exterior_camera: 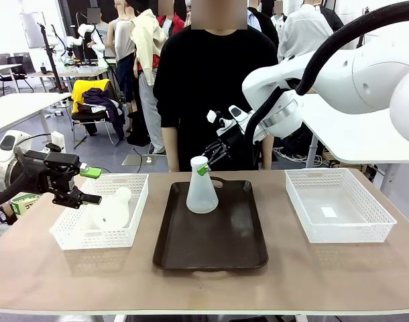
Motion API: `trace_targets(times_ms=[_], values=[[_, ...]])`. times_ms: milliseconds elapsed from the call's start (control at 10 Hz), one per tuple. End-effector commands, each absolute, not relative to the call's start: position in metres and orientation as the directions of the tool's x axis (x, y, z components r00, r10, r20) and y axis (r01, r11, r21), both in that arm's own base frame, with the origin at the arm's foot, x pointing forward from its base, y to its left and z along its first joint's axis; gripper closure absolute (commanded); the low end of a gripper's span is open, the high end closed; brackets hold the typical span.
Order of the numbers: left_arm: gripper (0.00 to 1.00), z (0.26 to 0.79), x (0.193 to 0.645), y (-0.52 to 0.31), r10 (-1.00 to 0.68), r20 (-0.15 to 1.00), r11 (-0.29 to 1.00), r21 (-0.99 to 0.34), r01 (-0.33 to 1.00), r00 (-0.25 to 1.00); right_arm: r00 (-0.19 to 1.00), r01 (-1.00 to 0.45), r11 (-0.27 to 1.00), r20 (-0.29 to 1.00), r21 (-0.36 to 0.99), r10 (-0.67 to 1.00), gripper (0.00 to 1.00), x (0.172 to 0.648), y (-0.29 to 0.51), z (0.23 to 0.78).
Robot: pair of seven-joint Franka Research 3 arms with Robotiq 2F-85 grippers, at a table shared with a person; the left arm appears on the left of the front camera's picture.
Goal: Prepare the laboratory tools.
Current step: Place the picked Big flask upright in the Handle tray as instructed by the person.
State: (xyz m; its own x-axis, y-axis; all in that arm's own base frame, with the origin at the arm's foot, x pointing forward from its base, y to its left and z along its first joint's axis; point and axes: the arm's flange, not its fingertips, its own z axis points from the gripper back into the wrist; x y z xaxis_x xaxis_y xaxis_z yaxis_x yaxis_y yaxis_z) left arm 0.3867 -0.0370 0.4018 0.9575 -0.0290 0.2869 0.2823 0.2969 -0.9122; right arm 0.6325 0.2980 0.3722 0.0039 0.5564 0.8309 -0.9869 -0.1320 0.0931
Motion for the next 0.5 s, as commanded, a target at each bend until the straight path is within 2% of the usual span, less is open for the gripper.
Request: trace_targets(times_ms=[0, 400], values=[[0.0, 0.4, 0.386, -0.038, -0.017, 0.314, 0.273, -0.912, 0.306, 0.949, 0.009, -0.987, -0.127, 0.836, 0.094, 0.549, 0.0, 0.622, 0.285, 0.37], [0.0, 0.4, 0.386, -0.038, -0.017, 0.314, 0.273, -0.912, 0.306, 0.949, 0.04, -0.992, -0.081, 0.837, 0.1, 0.546, 0.0, 0.615, 0.267, 0.38]])
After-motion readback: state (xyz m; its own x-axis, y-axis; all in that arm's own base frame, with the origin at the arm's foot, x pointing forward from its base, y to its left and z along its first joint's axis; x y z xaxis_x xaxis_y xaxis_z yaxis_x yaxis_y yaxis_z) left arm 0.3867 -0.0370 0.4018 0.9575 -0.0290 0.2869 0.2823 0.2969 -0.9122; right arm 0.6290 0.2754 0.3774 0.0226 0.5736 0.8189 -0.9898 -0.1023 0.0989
